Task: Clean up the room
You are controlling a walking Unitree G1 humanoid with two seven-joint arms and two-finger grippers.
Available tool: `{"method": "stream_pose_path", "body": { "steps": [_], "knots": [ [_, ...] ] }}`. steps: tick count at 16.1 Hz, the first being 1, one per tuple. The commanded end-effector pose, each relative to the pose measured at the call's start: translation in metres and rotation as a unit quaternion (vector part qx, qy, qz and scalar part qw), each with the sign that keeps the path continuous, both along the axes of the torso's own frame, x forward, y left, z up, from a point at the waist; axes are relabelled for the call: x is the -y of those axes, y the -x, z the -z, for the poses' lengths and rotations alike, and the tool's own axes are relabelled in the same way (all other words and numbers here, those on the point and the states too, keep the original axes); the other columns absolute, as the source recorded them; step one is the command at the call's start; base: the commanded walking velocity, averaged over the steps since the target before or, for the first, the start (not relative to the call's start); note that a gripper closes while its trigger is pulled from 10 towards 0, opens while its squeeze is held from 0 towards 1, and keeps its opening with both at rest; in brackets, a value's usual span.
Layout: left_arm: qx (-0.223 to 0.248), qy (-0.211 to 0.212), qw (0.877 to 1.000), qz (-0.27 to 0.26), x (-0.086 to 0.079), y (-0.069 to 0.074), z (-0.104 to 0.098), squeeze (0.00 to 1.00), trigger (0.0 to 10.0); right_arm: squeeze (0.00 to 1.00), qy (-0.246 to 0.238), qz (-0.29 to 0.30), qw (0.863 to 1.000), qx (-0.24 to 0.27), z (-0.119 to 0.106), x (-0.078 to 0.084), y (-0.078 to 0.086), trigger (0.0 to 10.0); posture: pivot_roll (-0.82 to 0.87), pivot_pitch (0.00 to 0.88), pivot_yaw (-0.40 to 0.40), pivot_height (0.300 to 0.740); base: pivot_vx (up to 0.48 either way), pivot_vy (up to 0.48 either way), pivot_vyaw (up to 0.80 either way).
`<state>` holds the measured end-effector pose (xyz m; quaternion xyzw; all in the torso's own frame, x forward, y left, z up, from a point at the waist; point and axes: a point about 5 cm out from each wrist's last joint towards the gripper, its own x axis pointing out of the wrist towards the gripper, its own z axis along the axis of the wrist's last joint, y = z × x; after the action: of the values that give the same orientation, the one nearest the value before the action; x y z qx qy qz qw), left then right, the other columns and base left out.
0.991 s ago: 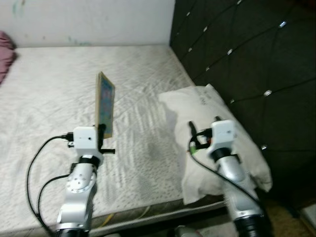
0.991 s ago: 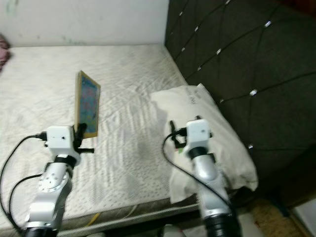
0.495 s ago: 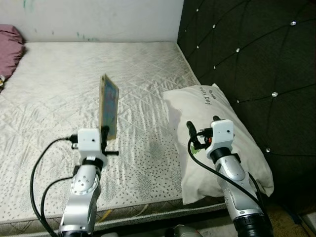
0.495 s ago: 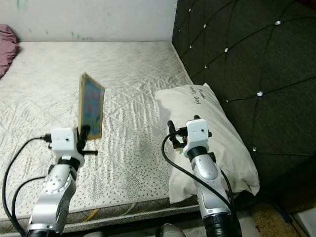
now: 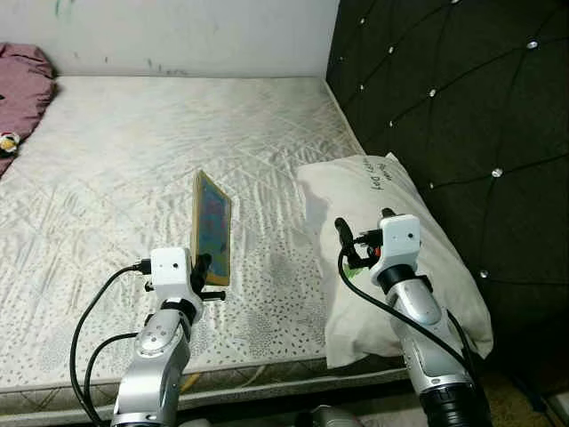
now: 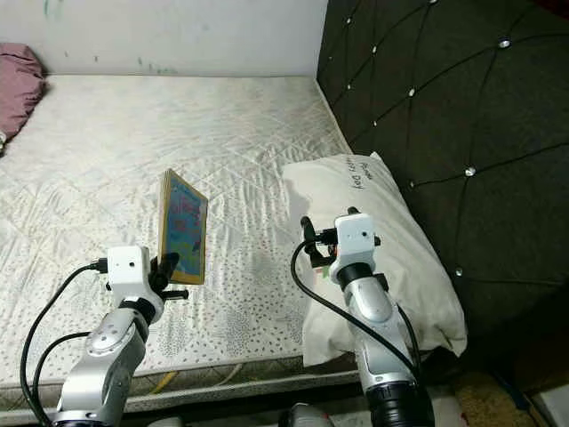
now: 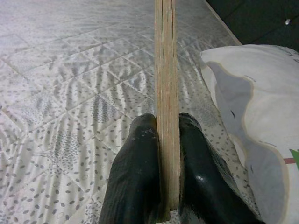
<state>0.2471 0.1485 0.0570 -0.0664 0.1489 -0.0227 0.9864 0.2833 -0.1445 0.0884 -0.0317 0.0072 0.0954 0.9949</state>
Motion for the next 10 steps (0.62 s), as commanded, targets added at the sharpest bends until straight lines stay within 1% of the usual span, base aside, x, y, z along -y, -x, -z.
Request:
{"method": "stream_pose_path", "body": {
  "steps": [1,2,4,5,8,10],
  "knots": [
    [0.031,0.008,0.999,0.002,0.0014,-0.0045,-0.0132,0.00,10.0,0.00,-0.006,-0.003,1.000,0.002,-0.0008,0.0003,0.0012,10.0,0.00,0.000,-0.048,0.740,0.000,0.000,0.00],
    [0.035,0.003,0.999,0.000,0.0012,-0.0049,-0.0146,0.00,10.0,0.00,-0.007,-0.004,1.000,0.003,-0.0010,0.0001,0.0019,10.0,-0.01,0.000,-0.043,0.732,0.000,0.000,0.00],
    [0.036,0.008,0.999,-0.006,0.0016,-0.0057,-0.0163,0.00,10.0,0.00,-0.008,-0.004,1.000,0.002,-0.0010,-0.0001,0.0021,10.0,-0.01,0.000,-0.043,0.718,0.000,0.000,0.00],
    [0.041,0.033,0.999,-0.002,0.0032,-0.0058,-0.0185,0.00,10.0,0.00,-0.009,-0.005,1.000,0.002,-0.0009,-0.0001,0.0017,10.0,-0.01,0.000,-0.045,0.703,0.000,0.000,0.00],
    [0.042,0.040,0.998,-0.006,0.0027,-0.0069,-0.0190,0.00,10.0,0.00,-0.009,-0.010,1.000,0.003,-0.0018,-0.0015,-0.0001,10.0,0.00,0.000,-0.047,0.673,0.000,0.000,0.00],
    [0.037,0.037,0.999,-0.011,0.0016,-0.0072,-0.0186,0.00,10.0,0.00,-0.009,-0.011,1.000,0.005,-0.0028,-0.0018,-0.0019,10.0,0.00,0.000,-0.048,0.653,0.000,0.000,0.00]
  ]
}}
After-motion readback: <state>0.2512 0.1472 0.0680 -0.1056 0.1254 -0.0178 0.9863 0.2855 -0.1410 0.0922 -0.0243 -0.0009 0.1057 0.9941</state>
